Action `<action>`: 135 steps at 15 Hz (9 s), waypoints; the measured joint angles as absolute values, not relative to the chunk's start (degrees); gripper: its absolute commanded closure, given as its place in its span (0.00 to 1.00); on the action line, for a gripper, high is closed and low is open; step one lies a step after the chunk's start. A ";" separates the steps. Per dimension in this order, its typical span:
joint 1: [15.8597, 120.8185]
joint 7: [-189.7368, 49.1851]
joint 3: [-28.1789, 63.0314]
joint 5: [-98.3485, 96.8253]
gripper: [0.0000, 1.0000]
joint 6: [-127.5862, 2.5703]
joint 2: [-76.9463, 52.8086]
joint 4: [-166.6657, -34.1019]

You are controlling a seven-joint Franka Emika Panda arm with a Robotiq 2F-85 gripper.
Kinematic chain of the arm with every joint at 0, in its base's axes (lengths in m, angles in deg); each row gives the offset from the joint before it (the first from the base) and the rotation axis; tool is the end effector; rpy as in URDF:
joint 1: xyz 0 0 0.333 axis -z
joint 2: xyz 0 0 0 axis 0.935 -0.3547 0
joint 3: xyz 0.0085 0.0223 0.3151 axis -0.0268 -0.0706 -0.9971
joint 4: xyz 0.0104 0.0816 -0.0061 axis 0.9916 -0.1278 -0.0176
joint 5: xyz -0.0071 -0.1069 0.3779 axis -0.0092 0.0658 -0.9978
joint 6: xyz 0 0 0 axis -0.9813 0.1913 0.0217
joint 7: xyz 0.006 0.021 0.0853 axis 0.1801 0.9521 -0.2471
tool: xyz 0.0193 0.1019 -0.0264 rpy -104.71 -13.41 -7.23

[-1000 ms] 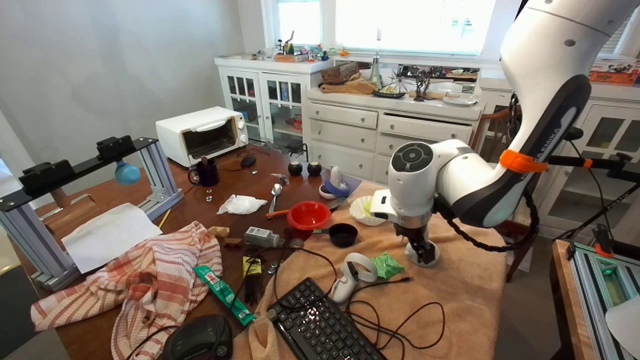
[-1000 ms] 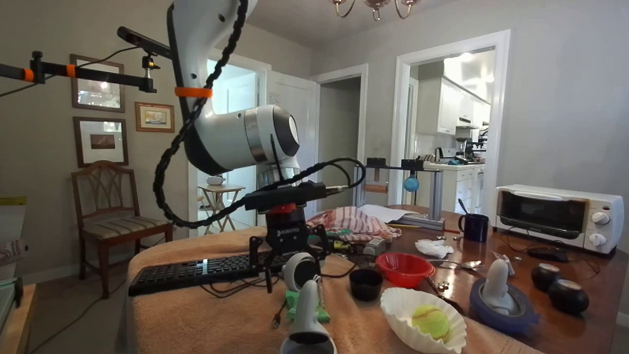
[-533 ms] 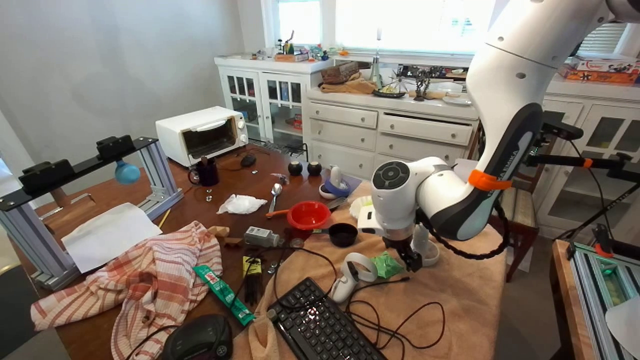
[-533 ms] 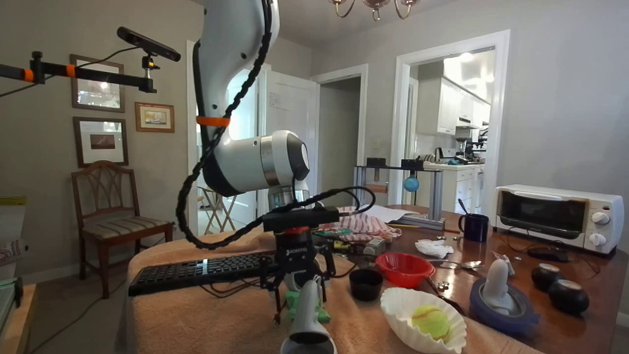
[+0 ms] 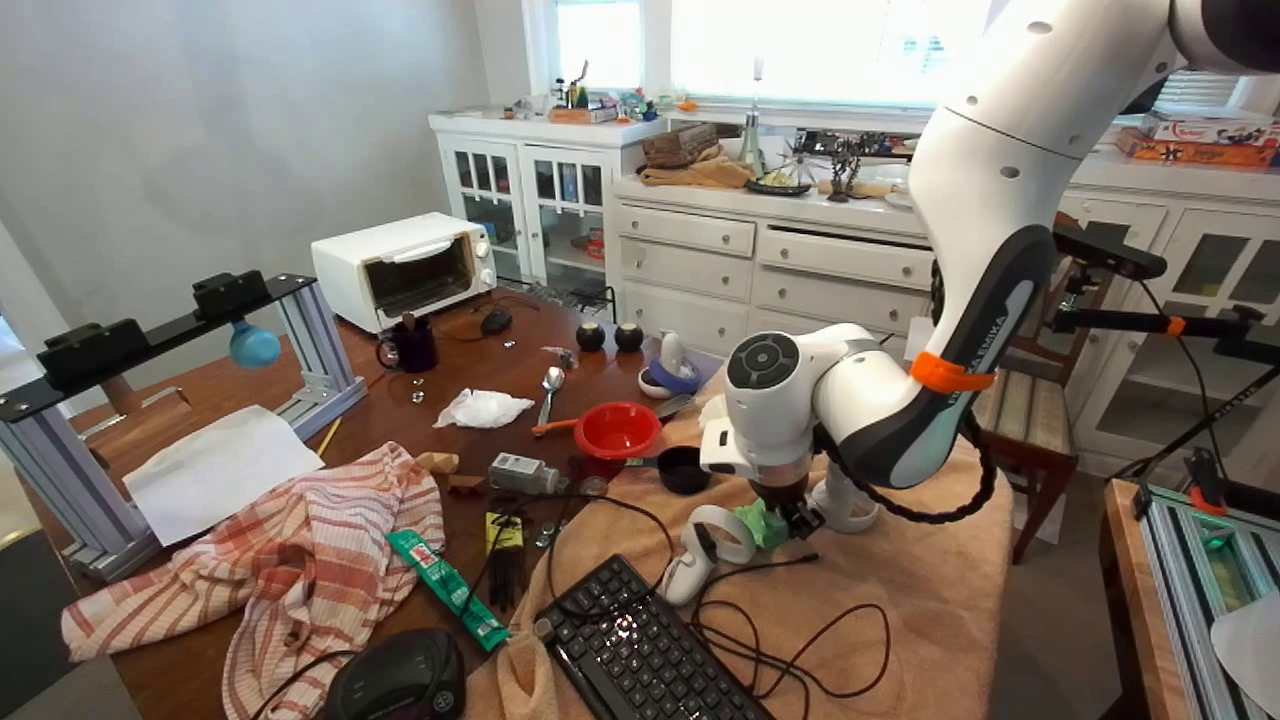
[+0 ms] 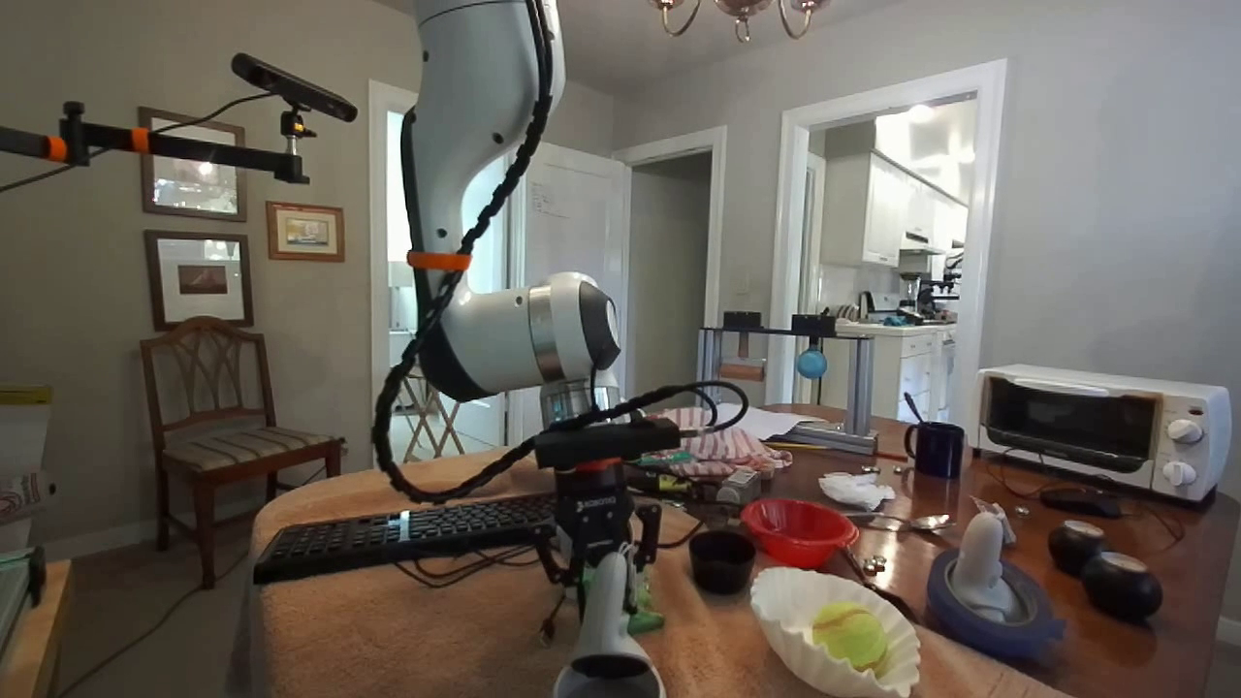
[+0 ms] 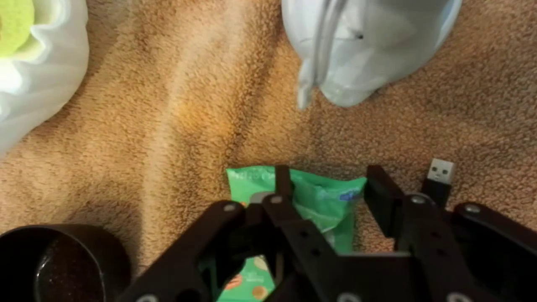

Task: Put the green packet in the white bowl.

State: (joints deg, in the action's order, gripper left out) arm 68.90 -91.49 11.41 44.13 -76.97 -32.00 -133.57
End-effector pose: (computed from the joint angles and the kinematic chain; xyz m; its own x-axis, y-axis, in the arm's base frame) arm 0.5051 0.0383 0.0733 0.4472 0.8247 -0.3463 0.8930 -0.4336 0.1206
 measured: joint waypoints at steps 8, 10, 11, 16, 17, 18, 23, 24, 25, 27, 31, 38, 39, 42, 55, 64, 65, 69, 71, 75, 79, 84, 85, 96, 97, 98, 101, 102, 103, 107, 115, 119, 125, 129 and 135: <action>67.95 -91.33 11.77 44.13 1.00 -74.93 -31.12 -132.18; 67.48 -91.05 11.72 44.11 1.00 -74.27 -29.89 -132.38; 67.13 -90.81 11.72 44.12 1.00 -73.96 -28.76 -132.56; 65.19 -85.71 13.18 46.72 1.00 -73.57 -20.05 -134.37; 64.84 -83.59 13.87 47.88 1.00 -73.37 -18.39 -134.51; 64.70 -81.10 14.60 48.79 1.00 -73.08 -16.95 -134.50; 66.21 -72.49 17.85 49.07 0.99 -72.62 -14.71 -132.32; 66.74 -72.67 17.90 49.05 0.99 -72.63 -14.70 -132.06; 66.93 -72.70 17.83 49.06 0.99 -72.63 -14.70 -132.06; 66.86 -72.70 17.45 49.06 0.99 -72.63 -14.70 -132.12; 66.92 -72.41 17.31 49.06 1.00 -72.63 -14.72 -132.05; 68.94 -62.91 20.74 47.14 1.00 -67.14 -18.02 -126.33; 69.31 -62.84 20.81 45.96 1.00 -65.49 -19.22 -125.30; 69.41 -63.21 20.40 42.15 1.00 -61.32 -23.34 -122.65; 69.15 -61.64 20.47 33.13 1.00 -53.53 -34.61 -113.37; 68.64 -62.99 21.07 32.98 1.00 -54.29 -38.92 -108.37; 68.34 -63.25 20.96 32.98 1.00 -54.39 -39.18 -108.25; 67.64 -64.18 20.76 32.98 0.60 -54.76 -40.08 -107.85; 67.68 -64.37 20.96 32.98 0.45 -54.76 -40.25 -107.43; 67.66 -64.80 21.53 33.23 0.14 -55.85 -39.88 -106.52; 67.44 -65.06 21.70 33.75 0.00 -61.23 -37.53 -106.38; 68.25 -68.97 21.88 32.09 0.00 -63.22 -34.54 -103.54; 68.48 -69.62 21.97 31.84 0.00 -63.22 -34.27 -103.07; 68.24 -73.31 21.92 32.10 0.00 -66.31 -35.15 -101.28; 68.32 -75.45 21.62 32.10 0.00 -68.05 -35.79 -99.83; 68.47 -78.00 21.01 32.00 0.00 -69.42 -36.70 -97.90; 68.40 -85.16 18.59 31.90 0.00 -71.63 -39.81 -91.84; 68.20 -87.07 17.66 31.88 0.00 -71.77 -40.97 -89.77; 67.78 -88.42 16.93 31.87 0.00 -71.77 -42.17 -87.74; 65.48 -92.23 15.09 31.64 0.00 -71.65 -47.16 -80.67; 65.87 -93.09 13.59 26.46 0.00 -72.71 -48.64 -78.66; 66.10 -92.58 10.48 16.67 0.00 -74.13 -50.26 -78.54; 67.23 -90.22 7.85 6.50 0.00 -75.18 -54.17 -78.31; 67.42 -88.95 8.60 5.63 0.00 -75.23 -57.32 -77.45; 67.36 -91.06 9.38 5.83 0.00 -78.18 -62.50 -73.14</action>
